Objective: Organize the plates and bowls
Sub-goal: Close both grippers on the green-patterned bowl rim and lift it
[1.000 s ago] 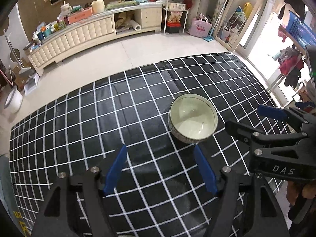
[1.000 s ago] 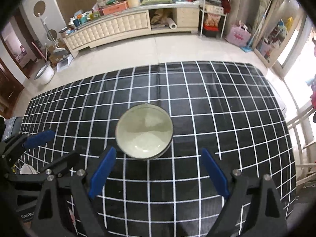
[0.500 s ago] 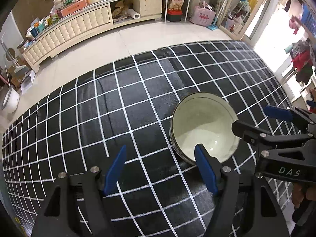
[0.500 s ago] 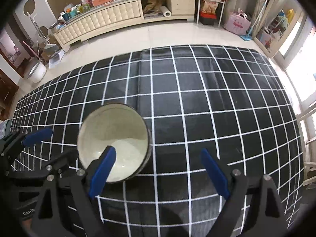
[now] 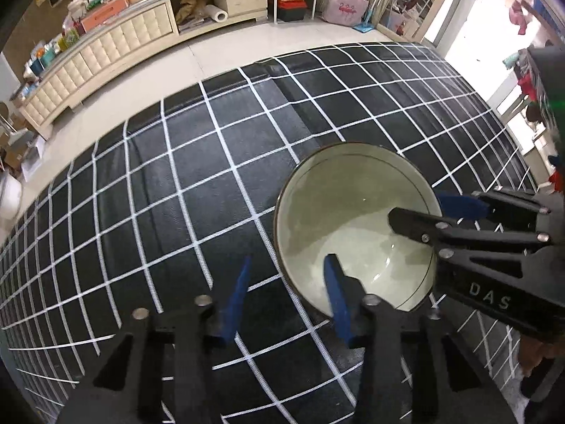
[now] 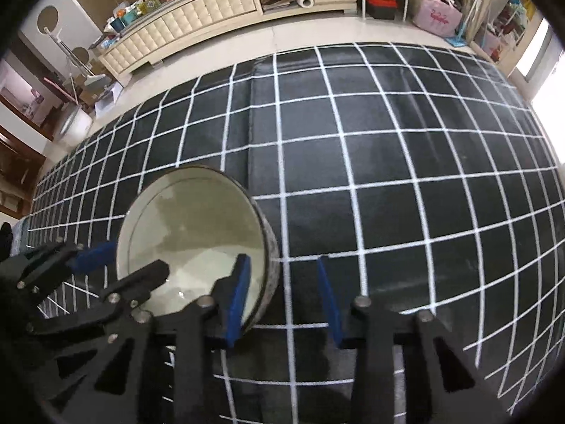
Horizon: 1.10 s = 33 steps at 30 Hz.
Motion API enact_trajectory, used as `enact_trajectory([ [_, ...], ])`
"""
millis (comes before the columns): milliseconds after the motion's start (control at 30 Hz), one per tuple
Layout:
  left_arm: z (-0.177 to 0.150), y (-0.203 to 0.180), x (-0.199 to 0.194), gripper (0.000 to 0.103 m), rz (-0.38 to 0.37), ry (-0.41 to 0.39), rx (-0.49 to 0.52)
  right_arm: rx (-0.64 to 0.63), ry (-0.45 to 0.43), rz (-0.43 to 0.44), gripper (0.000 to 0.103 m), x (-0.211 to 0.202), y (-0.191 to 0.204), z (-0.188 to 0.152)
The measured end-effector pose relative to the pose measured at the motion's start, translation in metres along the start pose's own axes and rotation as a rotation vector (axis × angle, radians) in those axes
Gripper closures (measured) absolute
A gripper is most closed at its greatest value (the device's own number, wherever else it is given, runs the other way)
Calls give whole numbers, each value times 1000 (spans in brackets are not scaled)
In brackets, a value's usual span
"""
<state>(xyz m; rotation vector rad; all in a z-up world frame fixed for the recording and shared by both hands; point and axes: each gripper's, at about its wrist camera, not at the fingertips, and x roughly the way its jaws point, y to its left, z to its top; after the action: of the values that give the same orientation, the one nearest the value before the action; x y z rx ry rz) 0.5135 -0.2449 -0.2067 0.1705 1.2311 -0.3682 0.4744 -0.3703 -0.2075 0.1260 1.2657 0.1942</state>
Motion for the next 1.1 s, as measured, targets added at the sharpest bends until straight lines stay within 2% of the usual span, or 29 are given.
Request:
enact_trajectory([
  [100,1,-4,4,78,-18,16,0,-11,6,19,79,1,4,1],
  [133,1,-7,5,78,-11,14,9,-12,11,26,81,2,5,1],
  [267,1,-14,7,78,12,0,12,-41,11,-40,83,2,12,0],
  [333,2,-15,8,82,19,-7,7,-52,9,-66,83,1,17,-2],
  [600,-8,-18,0,91,64,-9,24,-39,-21,-39,88,-13,12,-13],
  [700,-14,-19,-6,92,60,1,18,-34,-43,-31,88,-26,15,-16],
  [1100,-43,-16,-66,91,87,-54,10,-43,-87,12,88,-61,42,-35],
])
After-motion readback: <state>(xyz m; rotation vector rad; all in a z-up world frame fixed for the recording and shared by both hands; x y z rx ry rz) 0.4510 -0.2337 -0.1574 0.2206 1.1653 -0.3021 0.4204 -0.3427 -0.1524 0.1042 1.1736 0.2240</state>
